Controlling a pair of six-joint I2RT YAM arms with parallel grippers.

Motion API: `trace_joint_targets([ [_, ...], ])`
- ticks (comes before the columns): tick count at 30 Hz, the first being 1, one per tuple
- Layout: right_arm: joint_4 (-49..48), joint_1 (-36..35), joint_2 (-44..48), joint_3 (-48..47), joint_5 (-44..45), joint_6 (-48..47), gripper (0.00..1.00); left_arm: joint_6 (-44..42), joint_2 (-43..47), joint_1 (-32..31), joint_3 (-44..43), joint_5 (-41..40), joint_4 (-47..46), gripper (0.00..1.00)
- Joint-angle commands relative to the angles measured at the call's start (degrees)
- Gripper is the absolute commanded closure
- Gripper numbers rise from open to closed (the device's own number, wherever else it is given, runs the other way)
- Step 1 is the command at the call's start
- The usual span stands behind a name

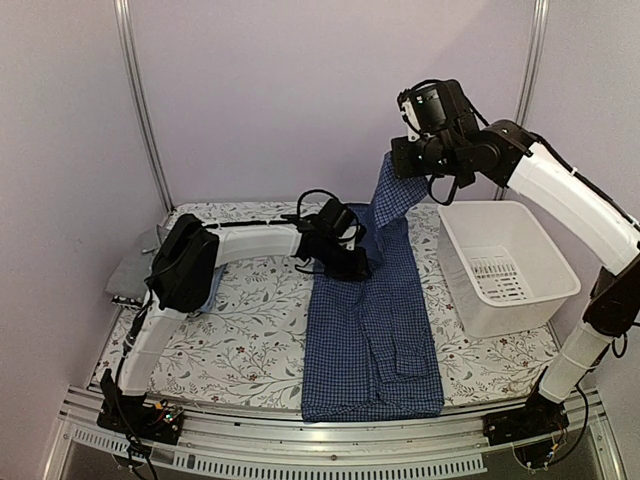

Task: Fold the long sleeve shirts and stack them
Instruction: Fold the sleeve of the 1/3-folded shirt.

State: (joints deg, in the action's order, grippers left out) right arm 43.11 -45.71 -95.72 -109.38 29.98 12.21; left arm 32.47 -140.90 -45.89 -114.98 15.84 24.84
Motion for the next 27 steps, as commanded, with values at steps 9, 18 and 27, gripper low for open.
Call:
trace_joint_targets([
  [9,2.9,-5.3,-2.8,8.0,-5.9,-1.2,1.0,1.8,12.4,7.0,13.6,5.1,-7.4,0.73],
  [18,5.9,-11.1,-9.5,8.6,-9.5,0.8,1.0,1.8,6.8,12.0,15.7,11.3,-9.7,0.8],
  [27,12.6,-17.4,-16.8,8.8,-14.1,4.5,0.95,0.6,1.4,14.4,12.5,11.8,-7.8,0.81],
])
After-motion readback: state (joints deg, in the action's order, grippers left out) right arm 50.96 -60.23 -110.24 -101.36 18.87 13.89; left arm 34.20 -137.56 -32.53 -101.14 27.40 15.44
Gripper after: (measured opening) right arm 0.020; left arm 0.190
